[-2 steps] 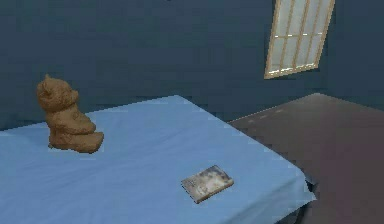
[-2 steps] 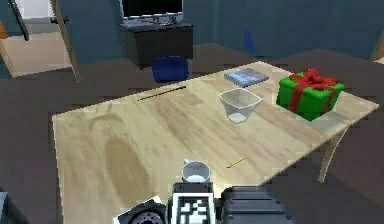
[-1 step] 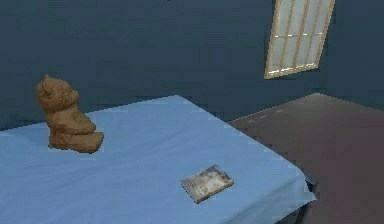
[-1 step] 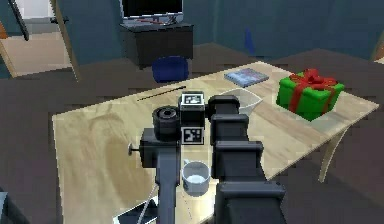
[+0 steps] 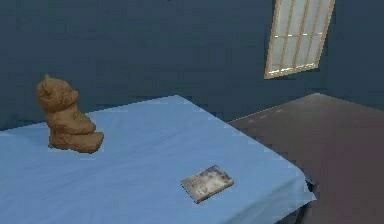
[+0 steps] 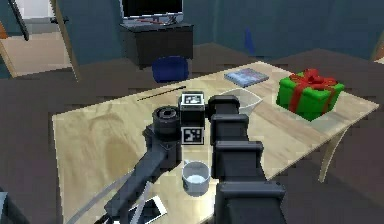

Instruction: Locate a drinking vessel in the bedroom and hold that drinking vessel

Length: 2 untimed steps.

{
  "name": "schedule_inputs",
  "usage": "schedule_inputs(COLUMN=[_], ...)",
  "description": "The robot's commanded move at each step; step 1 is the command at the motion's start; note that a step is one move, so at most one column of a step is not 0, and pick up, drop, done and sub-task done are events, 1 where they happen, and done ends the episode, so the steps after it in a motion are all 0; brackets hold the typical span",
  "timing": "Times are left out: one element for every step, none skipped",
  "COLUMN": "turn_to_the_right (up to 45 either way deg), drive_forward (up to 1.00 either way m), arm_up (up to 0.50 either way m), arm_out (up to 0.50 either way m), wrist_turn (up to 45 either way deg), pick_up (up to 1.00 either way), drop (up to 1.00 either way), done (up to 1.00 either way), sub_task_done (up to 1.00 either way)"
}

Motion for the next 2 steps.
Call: schedule_inputs(turn_to_the_right=[0.0,0.0], drive_forward=[0.0,0.0], arm_up=[0.0,0.0], arm_out=[0.0,0.0], wrist_turn=[45.0,45.0], pick_up=[0.0,0.0], drop=[0.0,0.0], done=[0.0,0.0], sub_task_done=[0.0,0.0])
